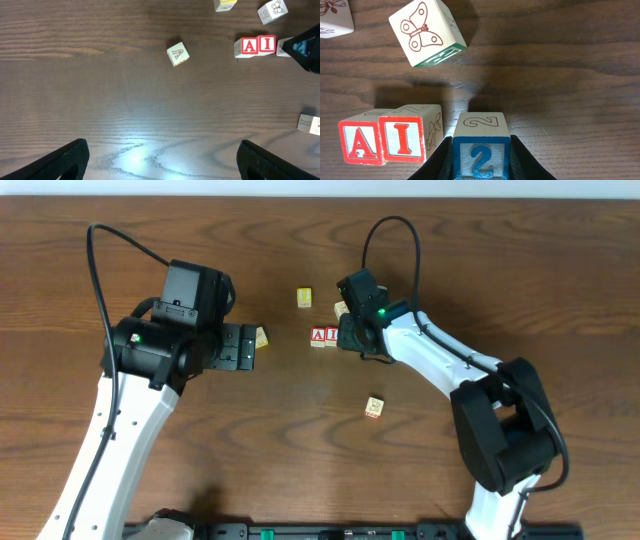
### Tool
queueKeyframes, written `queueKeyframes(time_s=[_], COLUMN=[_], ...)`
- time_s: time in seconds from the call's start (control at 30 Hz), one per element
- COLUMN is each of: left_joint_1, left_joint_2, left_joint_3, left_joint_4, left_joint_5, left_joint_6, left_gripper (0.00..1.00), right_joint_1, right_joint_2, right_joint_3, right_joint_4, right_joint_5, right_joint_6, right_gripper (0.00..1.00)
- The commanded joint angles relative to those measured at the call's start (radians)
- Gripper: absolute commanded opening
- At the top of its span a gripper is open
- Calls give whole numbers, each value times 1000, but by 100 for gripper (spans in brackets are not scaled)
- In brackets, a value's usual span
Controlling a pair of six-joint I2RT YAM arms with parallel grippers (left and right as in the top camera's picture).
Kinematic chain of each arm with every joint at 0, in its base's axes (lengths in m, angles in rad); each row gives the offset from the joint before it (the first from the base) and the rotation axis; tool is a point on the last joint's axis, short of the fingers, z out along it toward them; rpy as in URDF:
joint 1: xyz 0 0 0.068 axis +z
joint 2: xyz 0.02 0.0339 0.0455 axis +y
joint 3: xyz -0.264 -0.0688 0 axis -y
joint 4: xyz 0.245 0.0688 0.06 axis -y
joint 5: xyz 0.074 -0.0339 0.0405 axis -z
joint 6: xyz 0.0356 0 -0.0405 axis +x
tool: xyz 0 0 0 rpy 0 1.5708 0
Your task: Spell out Ai2
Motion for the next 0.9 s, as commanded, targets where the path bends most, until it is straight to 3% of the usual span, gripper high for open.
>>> queueKeyframes(time_s=[0.0, 0.07, 0.2, 0.37, 0.73, 0.87], left_joint_1=[1, 1, 1, 1, 1, 1], left_joint_2=[2, 2, 2, 2, 2, 2], left_joint_3=[-3, -3, -3, -3, -3, -3], left_joint_4=[1, 1, 1, 1, 0, 0], left_joint_5=[4, 3, 3, 4, 3, 4], left_joint_6=[-8, -8, -8, -8, -8, -8], left_gripper=[96, 95, 95, 95, 95, 95], right_joint_1=[-5, -5, -3, -3, -25, -35], right_joint_2=[2, 2, 2, 2, 1, 1], right_joint_3=[19, 19, 19, 19, 119, 183], right_joint_4=[5, 5, 5, 13, -30, -121], right_joint_5=[13, 12, 12, 12, 19, 74], right_joint_6=[-16, -16, -16, -16, -36, -38], right_gripper=[25, 26, 37, 41, 37, 24])
